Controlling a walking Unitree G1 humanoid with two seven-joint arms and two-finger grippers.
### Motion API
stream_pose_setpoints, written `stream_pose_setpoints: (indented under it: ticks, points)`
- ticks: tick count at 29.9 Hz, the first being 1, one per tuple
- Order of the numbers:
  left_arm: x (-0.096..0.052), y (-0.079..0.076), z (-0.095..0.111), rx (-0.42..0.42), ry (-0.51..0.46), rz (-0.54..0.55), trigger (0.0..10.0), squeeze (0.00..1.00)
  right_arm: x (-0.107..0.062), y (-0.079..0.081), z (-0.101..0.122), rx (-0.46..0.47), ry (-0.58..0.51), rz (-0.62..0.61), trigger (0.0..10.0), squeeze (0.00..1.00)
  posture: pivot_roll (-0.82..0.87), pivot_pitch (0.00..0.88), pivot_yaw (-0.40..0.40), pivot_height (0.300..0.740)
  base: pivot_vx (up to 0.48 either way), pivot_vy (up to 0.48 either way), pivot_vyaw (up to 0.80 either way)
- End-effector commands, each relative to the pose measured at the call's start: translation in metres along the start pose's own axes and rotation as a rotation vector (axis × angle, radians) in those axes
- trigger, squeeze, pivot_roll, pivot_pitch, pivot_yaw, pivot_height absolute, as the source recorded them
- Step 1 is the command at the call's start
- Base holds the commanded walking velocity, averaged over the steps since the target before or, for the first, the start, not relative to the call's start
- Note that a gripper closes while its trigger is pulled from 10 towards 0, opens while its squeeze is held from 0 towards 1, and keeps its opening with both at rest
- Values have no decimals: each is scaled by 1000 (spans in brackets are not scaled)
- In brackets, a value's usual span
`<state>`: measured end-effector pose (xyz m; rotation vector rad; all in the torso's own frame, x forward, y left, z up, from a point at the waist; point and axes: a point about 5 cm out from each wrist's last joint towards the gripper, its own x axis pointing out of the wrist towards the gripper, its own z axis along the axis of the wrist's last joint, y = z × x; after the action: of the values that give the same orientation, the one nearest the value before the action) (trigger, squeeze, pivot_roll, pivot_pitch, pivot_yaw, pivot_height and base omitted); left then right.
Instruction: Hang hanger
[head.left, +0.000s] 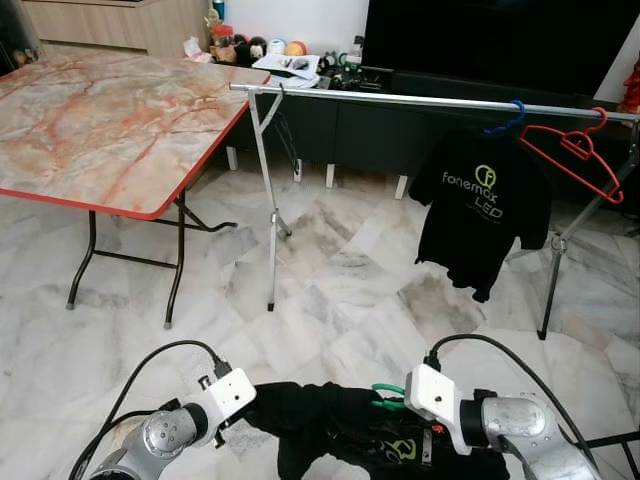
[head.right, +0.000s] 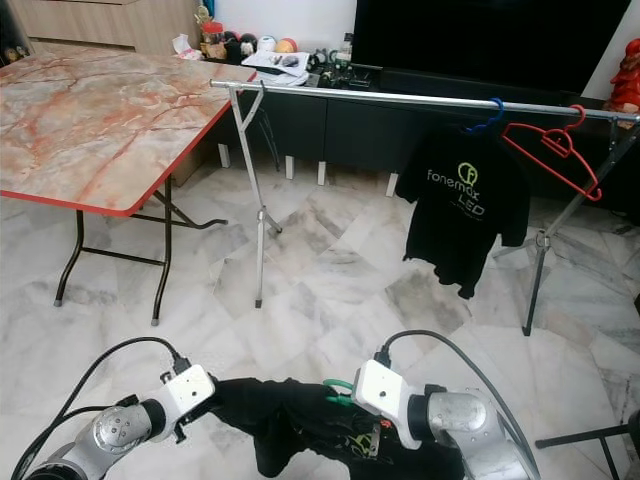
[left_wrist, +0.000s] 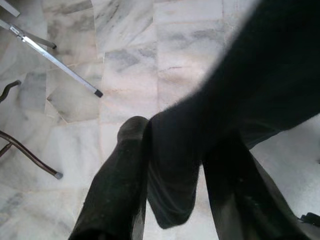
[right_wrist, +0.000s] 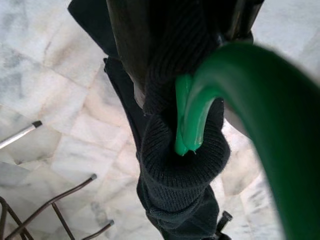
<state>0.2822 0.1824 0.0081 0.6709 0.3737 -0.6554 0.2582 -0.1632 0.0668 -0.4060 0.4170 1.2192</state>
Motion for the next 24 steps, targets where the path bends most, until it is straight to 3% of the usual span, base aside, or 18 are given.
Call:
stream_pose_setpoints:
  ticks: [1, 24]
  points:
    - [0, -1, -2, -19, 6, -3, 0, 0, -3, -3, 7, -12, -39, -23, 10000, 0, 35, 83, -44, 740, 0, 0, 0]
    - [-6, 8, -10, -30, 49, 45, 0, 0, -8, -11, 0, -9, 18, -106, 10000, 0, 40, 83, -42, 740, 0, 0, 0]
